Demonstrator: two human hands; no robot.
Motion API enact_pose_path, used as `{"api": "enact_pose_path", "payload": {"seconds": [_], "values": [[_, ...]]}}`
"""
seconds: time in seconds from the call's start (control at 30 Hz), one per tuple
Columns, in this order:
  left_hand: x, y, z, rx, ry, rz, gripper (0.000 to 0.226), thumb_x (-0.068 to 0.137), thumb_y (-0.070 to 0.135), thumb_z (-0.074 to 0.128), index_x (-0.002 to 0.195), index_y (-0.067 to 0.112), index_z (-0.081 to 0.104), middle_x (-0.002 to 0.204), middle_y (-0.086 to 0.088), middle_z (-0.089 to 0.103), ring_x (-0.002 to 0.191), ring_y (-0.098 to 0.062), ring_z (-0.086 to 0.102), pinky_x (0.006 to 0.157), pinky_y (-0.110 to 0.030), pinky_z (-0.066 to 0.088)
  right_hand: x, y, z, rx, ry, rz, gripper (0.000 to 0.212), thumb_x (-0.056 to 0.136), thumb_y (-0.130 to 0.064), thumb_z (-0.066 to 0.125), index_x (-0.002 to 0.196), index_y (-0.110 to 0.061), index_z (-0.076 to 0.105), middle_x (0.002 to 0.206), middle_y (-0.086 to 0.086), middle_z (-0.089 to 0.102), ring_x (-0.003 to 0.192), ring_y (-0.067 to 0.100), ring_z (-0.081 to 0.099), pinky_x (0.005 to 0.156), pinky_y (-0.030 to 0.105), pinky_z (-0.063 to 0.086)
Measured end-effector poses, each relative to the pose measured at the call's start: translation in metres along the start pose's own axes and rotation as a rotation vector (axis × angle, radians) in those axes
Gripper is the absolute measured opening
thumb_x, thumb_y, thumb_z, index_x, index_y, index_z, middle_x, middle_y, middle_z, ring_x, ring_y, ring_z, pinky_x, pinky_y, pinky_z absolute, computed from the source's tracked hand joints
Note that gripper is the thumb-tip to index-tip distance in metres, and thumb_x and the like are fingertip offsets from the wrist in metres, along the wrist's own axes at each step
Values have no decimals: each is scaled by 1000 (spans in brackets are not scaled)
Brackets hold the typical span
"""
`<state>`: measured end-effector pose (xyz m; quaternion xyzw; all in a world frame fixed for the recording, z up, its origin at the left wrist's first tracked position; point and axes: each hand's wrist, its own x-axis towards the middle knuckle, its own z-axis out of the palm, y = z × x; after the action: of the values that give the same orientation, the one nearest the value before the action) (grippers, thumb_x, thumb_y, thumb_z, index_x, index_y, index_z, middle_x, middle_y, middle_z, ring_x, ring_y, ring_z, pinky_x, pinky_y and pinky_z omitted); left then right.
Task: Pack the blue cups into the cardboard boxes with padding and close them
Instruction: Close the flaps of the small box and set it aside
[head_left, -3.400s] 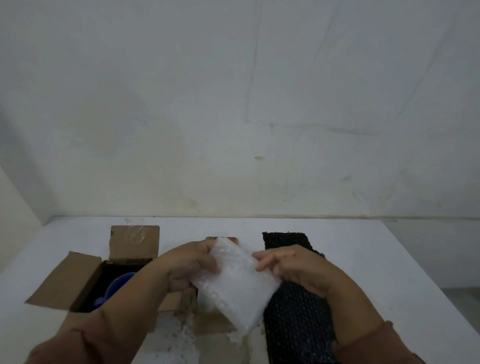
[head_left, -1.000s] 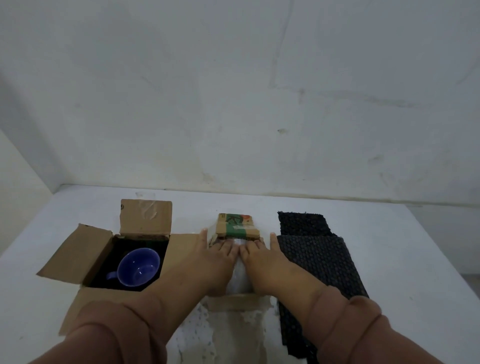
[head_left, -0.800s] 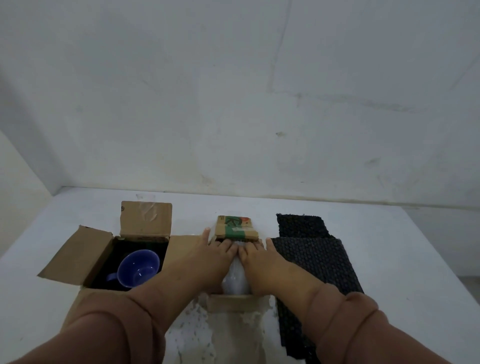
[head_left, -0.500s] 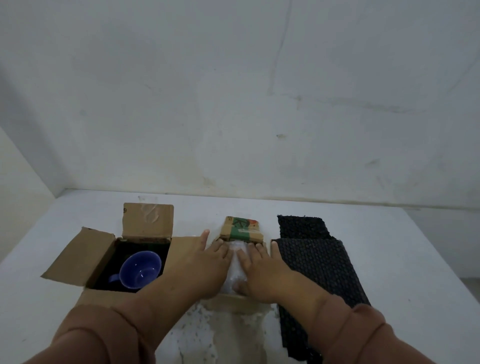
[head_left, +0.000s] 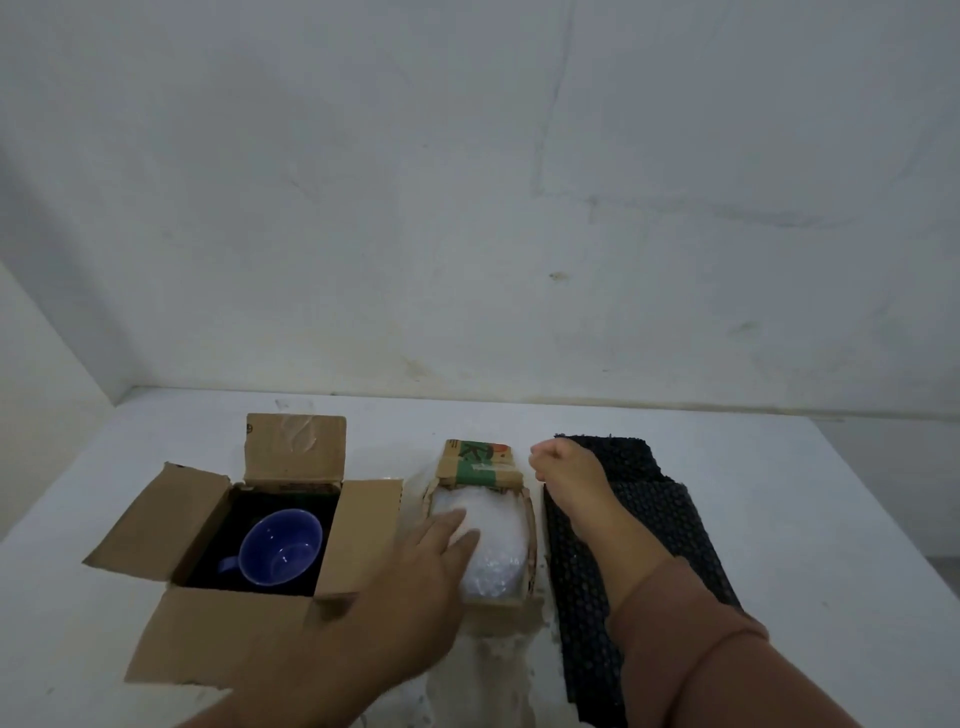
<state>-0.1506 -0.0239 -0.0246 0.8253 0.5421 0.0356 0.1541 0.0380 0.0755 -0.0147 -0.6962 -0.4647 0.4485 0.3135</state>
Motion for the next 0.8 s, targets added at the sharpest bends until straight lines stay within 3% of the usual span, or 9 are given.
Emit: {"api": "enact_pose_path", "payload": {"seconds": [0.07,0.13,0.2,0.27,0.37,0.43,0.5,0.53,0.8], "values": [[-15,2,17,-59,142,-43,58,88,8,44,143,24,40,151,2,33,138,-27,33,111,-39,32,13,9,9,49,-31,92,39,90,-18,55,128,-11,51,130,9,51,112,22,53,92,31,47],[-23,0,35,-65,137,-77,56,73,9,56,126,27,60,132,5,54,118,-25,56,93,-40,50,21,15,19,179,-73,176,53,89,-16,58,139,-8,39,139,12,44,118,25,50,93,33,48],[-25,1,43,-4,79,-85,57,54,21,70,111,29,70,115,7,67,99,-19,68,74,-32,58,24,16,24,337,-101,223,58,89,-9,58,142,-6,33,140,16,43,116,26,52,87,33,49],[-24,4,44,40,71,-87,60,45,29,74,104,28,72,107,7,71,92,-15,70,72,-30,58,27,17,26,418,-100,231,58,89,-3,56,142,-4,33,139,20,45,117,29,53,94,38,49],[-18,10,34,37,58,-76,60,55,40,64,113,25,65,114,4,64,104,-21,65,91,-39,47,29,14,26,391,-81,203,57,88,2,54,141,-3,34,133,20,50,115,30,55,101,41,46],[-2,19,24,34,-2,11,71,74,47,52,140,23,39,147,1,38,139,-27,34,115,-45,20,29,12,25,325,-86,178,55,88,4,53,140,-3,35,128,20,54,109,28,57,98,38,47],[20,22,18,34,-48,94,76,87,52,41,151,23,12,161,1,5,148,-23,-2,116,-40,-9,28,9,26,259,-88,154,53,89,5,52,139,-2,37,126,18,57,109,27,57,97,36,47],[31,22,18,55,-55,114,77,89,53,39,152,23,5,161,1,-3,148,-21,-9,114,-39,-13,28,8,26,238,-84,145,52,88,6,51,138,-1,38,125,18,57,107,26,58,97,35,47],[57,21,36,125,-61,33,61,97,46,16,151,19,11,160,-2,13,147,-23,8,117,-48,7,31,13,28,207,-72,100,53,89,9,48,139,-2,37,128,18,55,103,20,54,86,25,44]]}}
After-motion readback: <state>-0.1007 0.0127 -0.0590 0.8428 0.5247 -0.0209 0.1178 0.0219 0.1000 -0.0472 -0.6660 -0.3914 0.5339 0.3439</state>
